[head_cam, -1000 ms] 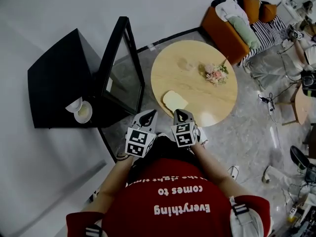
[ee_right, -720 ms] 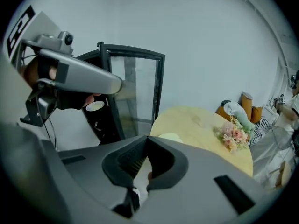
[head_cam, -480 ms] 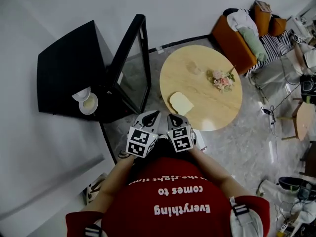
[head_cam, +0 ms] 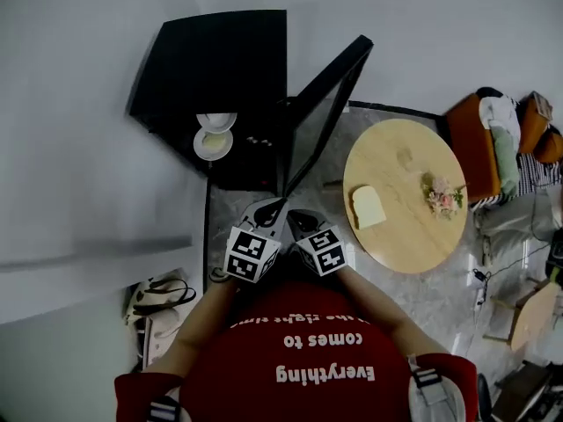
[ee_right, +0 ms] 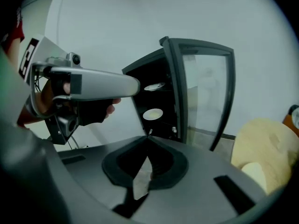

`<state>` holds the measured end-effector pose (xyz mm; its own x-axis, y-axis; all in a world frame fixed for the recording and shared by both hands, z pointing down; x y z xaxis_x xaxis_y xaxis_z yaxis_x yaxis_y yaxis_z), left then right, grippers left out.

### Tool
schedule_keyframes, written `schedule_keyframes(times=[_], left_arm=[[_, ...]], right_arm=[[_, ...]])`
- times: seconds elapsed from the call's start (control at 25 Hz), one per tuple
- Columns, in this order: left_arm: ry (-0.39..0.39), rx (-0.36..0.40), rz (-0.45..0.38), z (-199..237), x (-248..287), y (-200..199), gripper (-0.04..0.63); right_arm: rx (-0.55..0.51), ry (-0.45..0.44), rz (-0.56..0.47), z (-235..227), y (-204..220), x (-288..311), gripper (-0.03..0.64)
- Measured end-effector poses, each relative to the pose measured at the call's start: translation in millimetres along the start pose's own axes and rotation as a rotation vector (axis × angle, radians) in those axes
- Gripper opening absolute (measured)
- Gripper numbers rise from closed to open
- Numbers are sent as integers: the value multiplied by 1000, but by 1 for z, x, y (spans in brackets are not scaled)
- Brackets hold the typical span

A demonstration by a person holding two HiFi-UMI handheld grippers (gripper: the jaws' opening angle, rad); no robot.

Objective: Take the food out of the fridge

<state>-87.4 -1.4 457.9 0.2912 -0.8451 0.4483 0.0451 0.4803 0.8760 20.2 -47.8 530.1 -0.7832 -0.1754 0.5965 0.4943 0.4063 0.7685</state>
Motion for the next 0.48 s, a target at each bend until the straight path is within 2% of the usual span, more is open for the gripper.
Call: schedule_keyframes(times=[0.2,0.36,0.48], left_arm=[[-185,-90,-38,35,-49,18,0],[-317,-163,-69,60,-86,34,0],[-388,-213,-91,76,-112,46,0]], right_arm=[[-49,-133,44,31,-18,40,11],[-5,-219,78,51,-28,73,12],[17,-259,100,66,-36,95,12]])
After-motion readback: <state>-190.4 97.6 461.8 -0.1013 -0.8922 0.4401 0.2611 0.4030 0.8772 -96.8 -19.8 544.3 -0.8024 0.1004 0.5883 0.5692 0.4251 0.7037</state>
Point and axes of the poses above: the fingertips, and each gripper's own axes: x forward along the fingers, z to its left, y out of its underside, the point moved 9 cm from there along -x, backward along the fingers, and after that the axes turned 2 degrees about y, right-handed, at the moved point
